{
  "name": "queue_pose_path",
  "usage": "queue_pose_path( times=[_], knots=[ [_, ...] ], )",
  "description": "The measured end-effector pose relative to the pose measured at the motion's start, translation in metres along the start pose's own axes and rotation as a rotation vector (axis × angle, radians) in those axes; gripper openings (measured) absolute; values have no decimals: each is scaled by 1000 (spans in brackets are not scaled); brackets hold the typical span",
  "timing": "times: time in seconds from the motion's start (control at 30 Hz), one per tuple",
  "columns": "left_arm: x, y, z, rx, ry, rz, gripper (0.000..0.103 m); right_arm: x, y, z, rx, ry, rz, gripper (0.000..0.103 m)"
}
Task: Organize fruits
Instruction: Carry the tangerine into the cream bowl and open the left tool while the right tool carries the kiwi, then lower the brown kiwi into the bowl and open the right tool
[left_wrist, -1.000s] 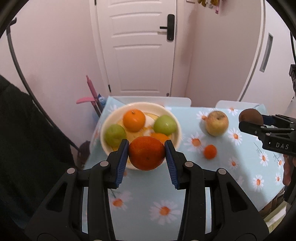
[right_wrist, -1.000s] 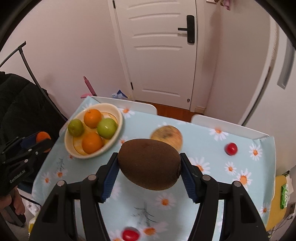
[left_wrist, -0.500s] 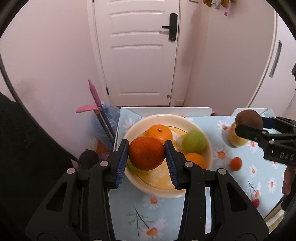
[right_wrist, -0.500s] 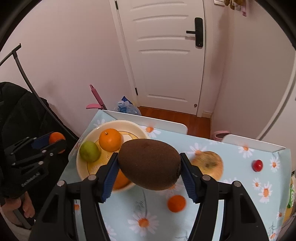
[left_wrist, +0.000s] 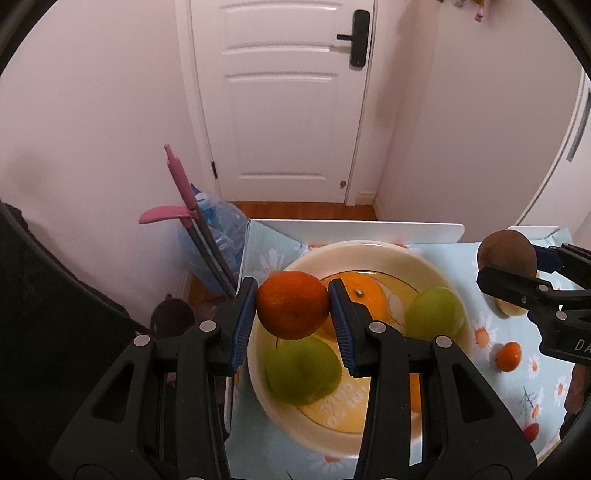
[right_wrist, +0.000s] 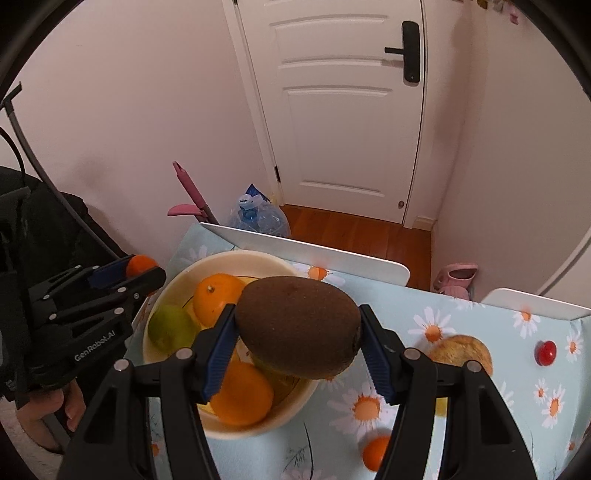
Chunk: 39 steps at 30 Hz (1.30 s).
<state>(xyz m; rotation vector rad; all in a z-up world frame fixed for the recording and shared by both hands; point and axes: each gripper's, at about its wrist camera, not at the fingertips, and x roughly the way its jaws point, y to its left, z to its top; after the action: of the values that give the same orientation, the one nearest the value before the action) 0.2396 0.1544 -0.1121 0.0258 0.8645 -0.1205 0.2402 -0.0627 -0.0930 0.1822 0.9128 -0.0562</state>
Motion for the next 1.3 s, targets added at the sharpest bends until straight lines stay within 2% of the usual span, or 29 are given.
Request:
queue_pose_path(
  times=[0.23, 0.4, 0.43, 0.47, 0.5, 0.6, 0.9, 1.3],
  knots=[
    [21, 4, 1, 6, 37, 11, 44, 18, -3, 10, -4, 21, 9, 59],
    [26, 3, 4, 12, 41, -9, 46, 23, -6, 13, 1, 27, 16, 59],
    [26, 2, 4, 13, 42, -7, 51, 24, -7, 14, 1, 29, 18, 59],
    [25, 2, 5, 14, 41, -3, 73, 24, -7, 15, 1, 30, 19, 59],
    [22, 2, 4, 12, 28, 9, 102, 24, -7, 16, -1, 30, 20, 59],
    [7, 3, 5, 8, -24, 5, 103, 23, -8, 17, -6, 32, 24, 59],
    [-23, 5, -3, -13, -10, 35, 103, 24, -6, 24, -33, 39, 49, 59],
    [-46, 6, -18, -62, -1, 75, 103, 31, 6, 37, -147, 64, 105, 59]
  ],
)
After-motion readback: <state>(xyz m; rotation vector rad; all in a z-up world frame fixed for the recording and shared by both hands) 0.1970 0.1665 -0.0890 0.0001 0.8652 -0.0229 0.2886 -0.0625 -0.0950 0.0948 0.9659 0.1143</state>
